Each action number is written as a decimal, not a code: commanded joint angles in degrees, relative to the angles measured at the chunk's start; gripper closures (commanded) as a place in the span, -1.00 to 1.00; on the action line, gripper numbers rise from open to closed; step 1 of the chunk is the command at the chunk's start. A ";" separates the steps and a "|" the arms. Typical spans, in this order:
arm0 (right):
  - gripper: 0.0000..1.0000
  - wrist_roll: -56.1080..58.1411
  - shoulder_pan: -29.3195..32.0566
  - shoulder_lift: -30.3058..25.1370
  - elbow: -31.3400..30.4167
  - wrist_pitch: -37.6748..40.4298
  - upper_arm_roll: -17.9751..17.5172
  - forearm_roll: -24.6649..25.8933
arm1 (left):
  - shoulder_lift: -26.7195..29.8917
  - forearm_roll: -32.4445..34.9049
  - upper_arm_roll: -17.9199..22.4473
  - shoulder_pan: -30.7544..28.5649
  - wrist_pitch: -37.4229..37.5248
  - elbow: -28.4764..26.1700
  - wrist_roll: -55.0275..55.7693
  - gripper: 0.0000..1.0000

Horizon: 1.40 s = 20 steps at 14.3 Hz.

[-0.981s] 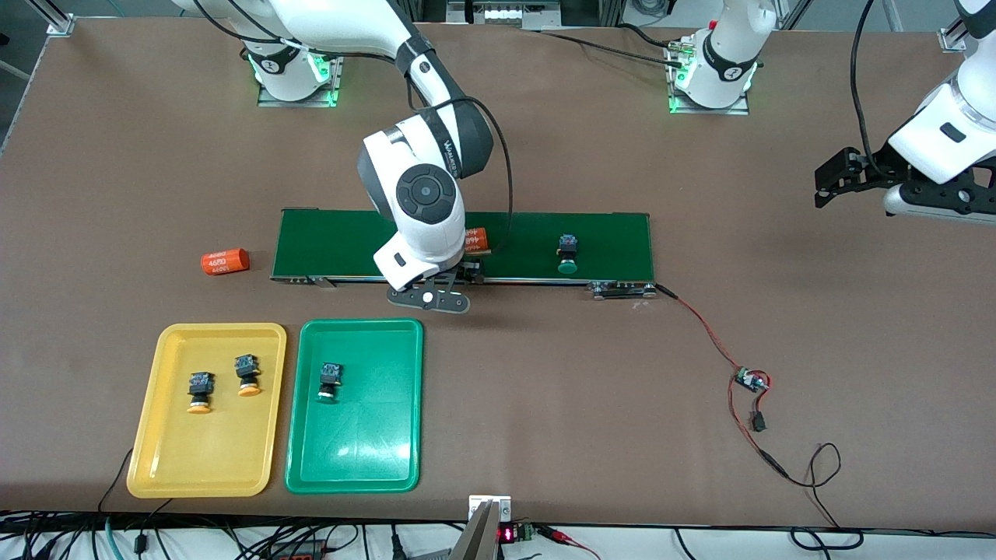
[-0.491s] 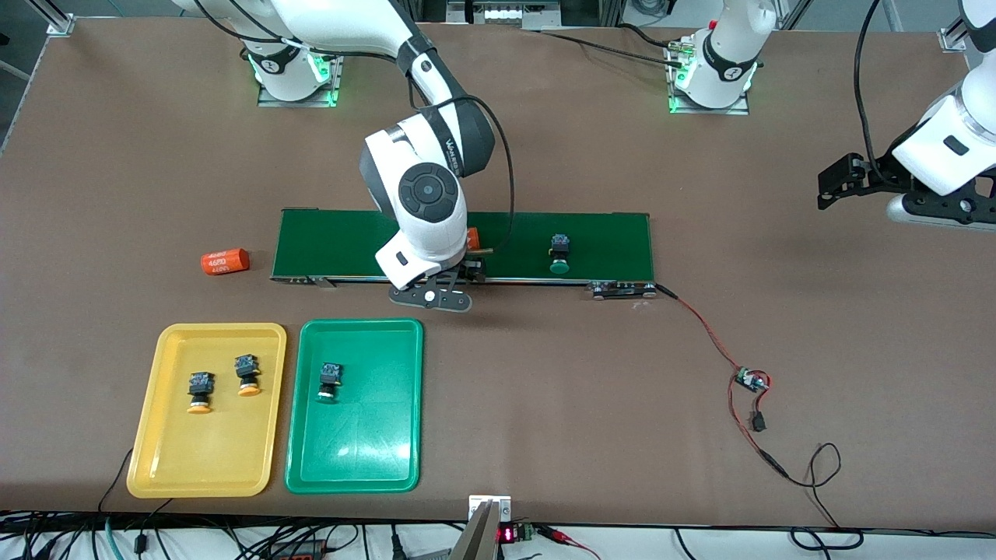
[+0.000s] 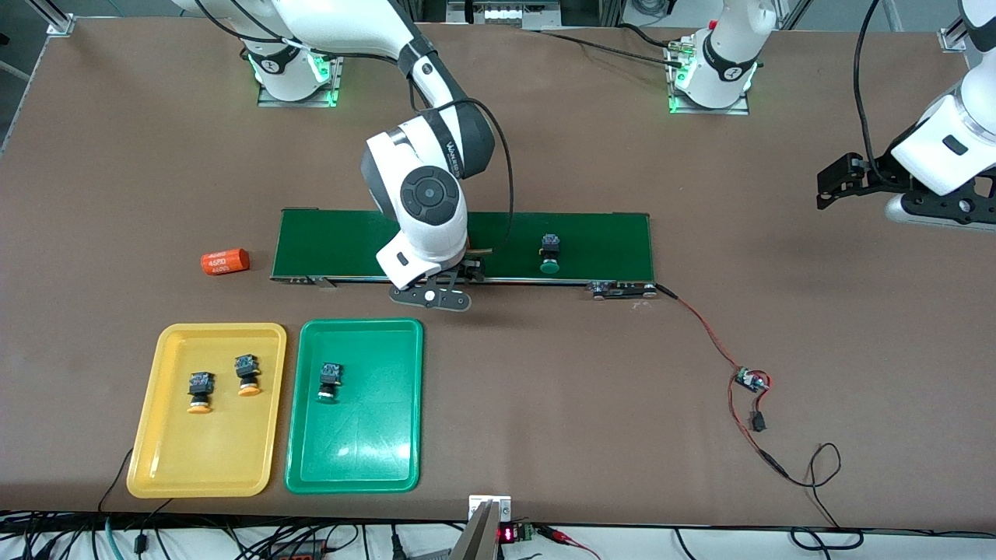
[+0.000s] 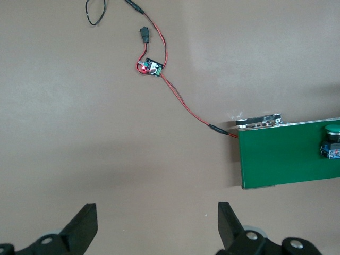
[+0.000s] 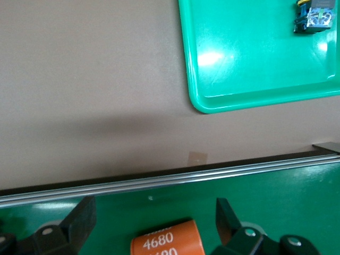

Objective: Sort buttons by color to trays
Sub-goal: 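Move the right gripper back over the belt while the left gripper retracts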

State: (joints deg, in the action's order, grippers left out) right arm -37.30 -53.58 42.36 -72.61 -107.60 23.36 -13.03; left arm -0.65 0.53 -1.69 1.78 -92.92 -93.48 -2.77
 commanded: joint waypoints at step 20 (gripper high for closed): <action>-1.00 -10.24 -10.67 -1.22 -4.56 -0.95 -0.16 -4.81 | -0.93 0.08 -0.15 -0.02 1.77 1.98 0.14 -1.00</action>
State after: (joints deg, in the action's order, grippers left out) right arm -46.02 -63.65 42.31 -75.51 -107.78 23.05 -16.97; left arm -0.68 0.53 -1.69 1.78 -92.39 -93.39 -2.77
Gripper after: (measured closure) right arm 0.000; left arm 0.000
